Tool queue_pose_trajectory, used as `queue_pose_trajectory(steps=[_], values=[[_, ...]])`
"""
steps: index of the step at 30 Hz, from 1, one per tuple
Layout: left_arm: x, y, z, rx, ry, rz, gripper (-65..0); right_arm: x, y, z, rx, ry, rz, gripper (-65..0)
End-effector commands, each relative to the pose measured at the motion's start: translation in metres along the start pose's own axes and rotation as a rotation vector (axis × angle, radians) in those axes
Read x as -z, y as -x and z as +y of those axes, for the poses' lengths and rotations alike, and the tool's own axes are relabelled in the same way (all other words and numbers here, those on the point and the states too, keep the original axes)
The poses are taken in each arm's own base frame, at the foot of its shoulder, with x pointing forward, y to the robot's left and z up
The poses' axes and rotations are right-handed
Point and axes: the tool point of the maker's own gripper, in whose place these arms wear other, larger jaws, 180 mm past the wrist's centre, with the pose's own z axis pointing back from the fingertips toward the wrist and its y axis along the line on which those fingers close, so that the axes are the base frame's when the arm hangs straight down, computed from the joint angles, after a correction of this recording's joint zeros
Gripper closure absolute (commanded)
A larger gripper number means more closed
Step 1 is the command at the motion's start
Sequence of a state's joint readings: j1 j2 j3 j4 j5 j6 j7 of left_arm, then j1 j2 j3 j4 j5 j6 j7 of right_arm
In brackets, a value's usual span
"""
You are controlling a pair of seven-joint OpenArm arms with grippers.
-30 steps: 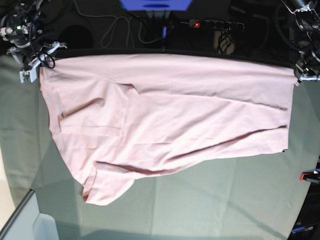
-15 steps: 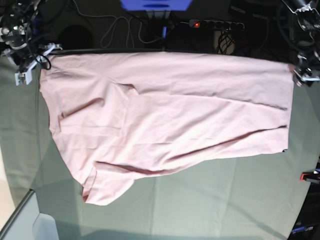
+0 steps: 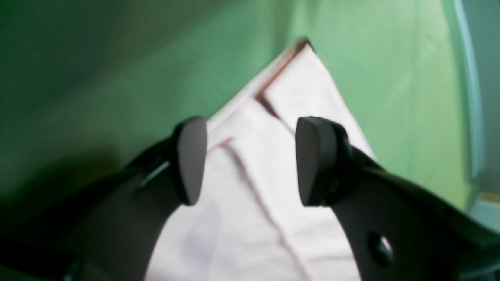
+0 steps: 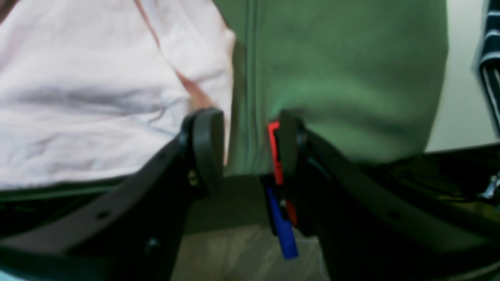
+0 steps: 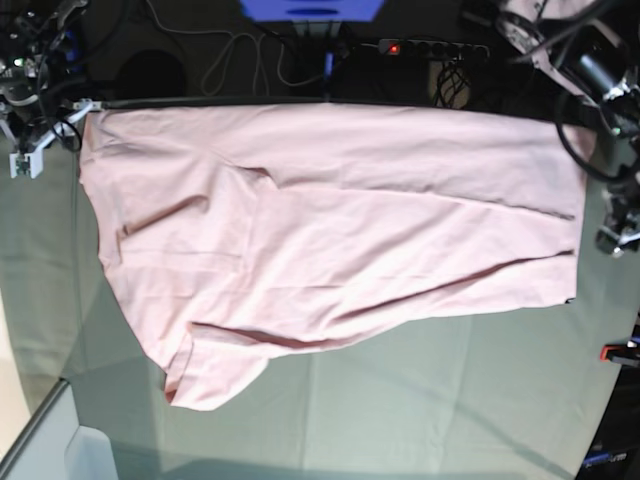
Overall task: Layout the t-shirt on the table in an organized manner, then fold the t-shirt properly
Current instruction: 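Release the shirt with the left gripper and move it along the shirt edge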
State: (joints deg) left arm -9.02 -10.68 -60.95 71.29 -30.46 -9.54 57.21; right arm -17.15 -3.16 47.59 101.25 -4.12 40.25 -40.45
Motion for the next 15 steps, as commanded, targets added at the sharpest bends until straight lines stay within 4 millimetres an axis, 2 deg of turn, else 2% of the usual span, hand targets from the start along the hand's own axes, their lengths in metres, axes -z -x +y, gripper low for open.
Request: queue_pose_trajectory(steps=[1,4,8,10,15], values=[[0.004,-0.019,-0.008,-0.016,0.023,-0.052,-35.2,-0.003,-0.011,-0.006,-0.004,0.014,-0.04,-24.0],[0.028,-0.011,-0.012,-0.064,0.034,-0.061,-35.2,-0.002,-0.015,-0.005,-0.003,0.013,-0.053,-24.0],[0.054,0.001,-0.034,0.054,0.047,-0.065,-35.2,-0.002,-0.017,-0.006,-0.003,0.014,-0.056,-24.0],[0.062,0.008,-0.042,0.093,0.055,-0.076,-35.2,-0.002,-0.018,-0.006,-0.003,0.014,-0.057,-24.0],[0.074,0.011,-0.047,0.08,0.058,-0.102,-35.2,-0.002,-0.018,-0.005,-0.003,0.013,-0.059,-24.0]])
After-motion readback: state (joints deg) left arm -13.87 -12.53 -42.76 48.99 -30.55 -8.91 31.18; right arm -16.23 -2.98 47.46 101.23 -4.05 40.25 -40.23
